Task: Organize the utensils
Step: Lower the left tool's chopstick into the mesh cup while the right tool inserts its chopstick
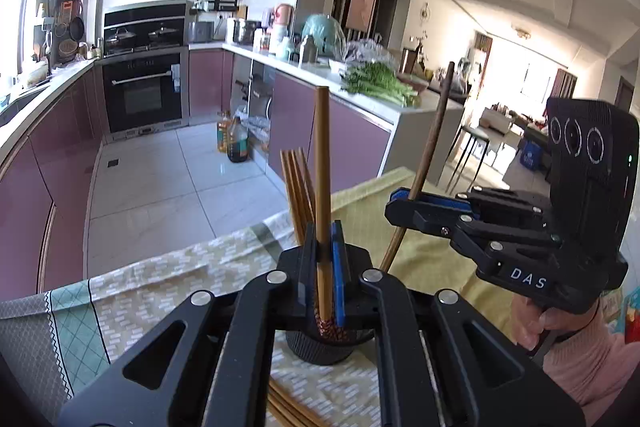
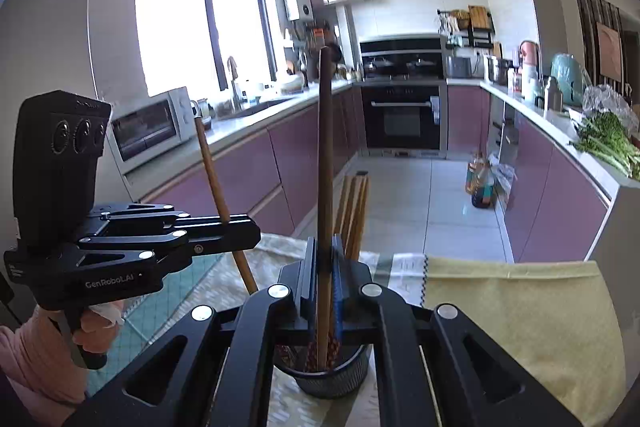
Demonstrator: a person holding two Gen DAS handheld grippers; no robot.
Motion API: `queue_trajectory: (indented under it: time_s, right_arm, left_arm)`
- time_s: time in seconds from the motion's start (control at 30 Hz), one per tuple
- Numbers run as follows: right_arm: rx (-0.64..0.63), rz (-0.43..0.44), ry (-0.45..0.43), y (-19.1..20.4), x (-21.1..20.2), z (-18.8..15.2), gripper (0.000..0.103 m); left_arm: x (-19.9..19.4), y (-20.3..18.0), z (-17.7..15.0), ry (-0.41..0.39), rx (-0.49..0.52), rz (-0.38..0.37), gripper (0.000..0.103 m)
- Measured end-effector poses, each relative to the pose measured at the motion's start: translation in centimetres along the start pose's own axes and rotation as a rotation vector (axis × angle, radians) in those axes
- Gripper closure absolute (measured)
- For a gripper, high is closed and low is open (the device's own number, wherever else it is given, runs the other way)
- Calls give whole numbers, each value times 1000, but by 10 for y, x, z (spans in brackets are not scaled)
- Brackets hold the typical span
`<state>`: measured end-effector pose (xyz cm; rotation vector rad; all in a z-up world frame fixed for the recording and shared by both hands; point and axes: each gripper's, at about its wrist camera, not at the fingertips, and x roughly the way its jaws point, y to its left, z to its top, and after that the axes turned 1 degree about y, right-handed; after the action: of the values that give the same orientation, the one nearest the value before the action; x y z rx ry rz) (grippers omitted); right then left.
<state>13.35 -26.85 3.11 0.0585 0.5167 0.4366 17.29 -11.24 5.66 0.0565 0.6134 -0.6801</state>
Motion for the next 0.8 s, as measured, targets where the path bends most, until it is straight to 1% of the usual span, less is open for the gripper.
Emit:
queue_trajectory:
  time_s: [0.13, 0.27, 0.4, 0.53, 0.8]
  right_arm:
    - [12, -2, 67, -2, 15, -9, 97]
    - [25, -1, 120, -4, 27, -16, 97]
    - [55, -1, 153, -12, 38, -20, 97]
    - [75, -2, 156, -16, 45, -19, 97]
    - [87, -8, 168, -18, 53, -19, 96]
  left_arm:
    - [15, 4, -8, 68, 16, -13, 96]
    - [30, 8, -13, 125, 10, -12, 96]
    - [40, 14, -9, 137, -5, -6, 95]
    - [50, 19, -4, 144, -22, 10, 95]
    - [61, 24, -4, 158, -35, 35, 94]
